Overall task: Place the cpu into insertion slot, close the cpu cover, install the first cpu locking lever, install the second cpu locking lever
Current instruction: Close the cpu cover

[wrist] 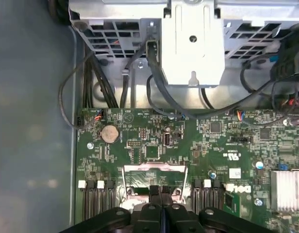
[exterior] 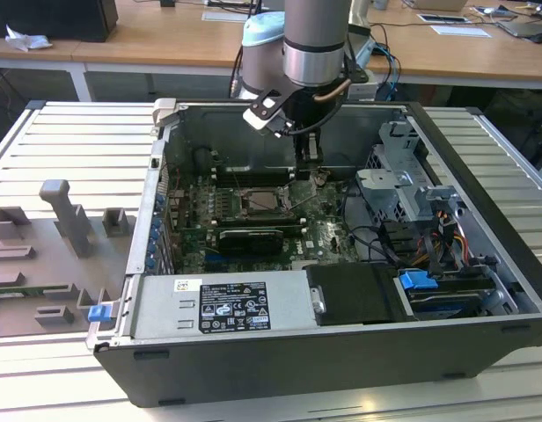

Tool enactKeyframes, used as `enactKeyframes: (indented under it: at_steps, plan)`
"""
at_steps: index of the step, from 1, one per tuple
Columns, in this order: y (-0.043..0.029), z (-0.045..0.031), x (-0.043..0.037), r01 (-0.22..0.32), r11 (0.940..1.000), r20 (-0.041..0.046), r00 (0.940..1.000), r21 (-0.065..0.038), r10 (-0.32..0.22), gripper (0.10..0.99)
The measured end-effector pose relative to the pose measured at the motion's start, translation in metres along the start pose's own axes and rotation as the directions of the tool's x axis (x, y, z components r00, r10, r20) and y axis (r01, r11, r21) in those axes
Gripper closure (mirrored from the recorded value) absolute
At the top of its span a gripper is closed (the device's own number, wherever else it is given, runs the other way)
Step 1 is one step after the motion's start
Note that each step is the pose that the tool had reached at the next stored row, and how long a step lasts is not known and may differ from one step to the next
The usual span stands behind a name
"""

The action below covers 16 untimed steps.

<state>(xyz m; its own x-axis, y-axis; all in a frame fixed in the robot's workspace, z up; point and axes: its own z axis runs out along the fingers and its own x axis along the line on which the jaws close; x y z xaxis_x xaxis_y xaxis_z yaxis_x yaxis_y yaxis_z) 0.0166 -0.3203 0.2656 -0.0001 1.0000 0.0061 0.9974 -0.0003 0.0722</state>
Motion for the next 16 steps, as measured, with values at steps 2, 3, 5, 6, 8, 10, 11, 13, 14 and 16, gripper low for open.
enactKeyframes:
  at_steps: [2, 3, 5, 6, 8, 10, 11, 13, 14, 16]
  plan:
    - [0.0008, -0.0013, 0.0, 0.0, 1.0, -0.0002, 1.0, 0.0, 0.0, 0.98]
    - [0.0014, -0.0013, 0.0, 0.0, 1.0, -0.0001, 1.0, 0.0, 0.0, 0.98]
    - [0.0034, -0.0012, 0.0, 0.0, 1.0, 0.0002, 1.0, 0.0, 0.0, 0.98]
    - [0.0044, -0.0012, 0.0, 0.0, 1.0, 0.0002, 1.0, 0.0, 0.0, 0.98]
    - [0.0063, -0.001, 0.0, 0.0, 1.0, 0.0002, 1.0, 0.0, 0.0, 0.98]
    - [0.0084, -0.0008, 0.0, 0.0, 1.0, 0.0002, 1.0, 0.0, 0.0, 0.98]
    - [0.0094, -0.0008, 0.0, 0.0, 1.0, 0.0002, 1.0, 0.0, 0.0, 0.98]
    - [0.0113, -0.0006, 0.0, 0.0, 1.0, 0.0002, 1.0, 0.0, 0.0, 0.98]
    - [0.0124, -0.0005, 0.0, 0.0, 1.0, 0.0002, 1.0, 0.0, 0.0, 0.98]
    - [0.0173, -0.0001, 0.0, 0.0, 1.0, 0.0001, 1.0, 0.0, 0.0, 0.98]
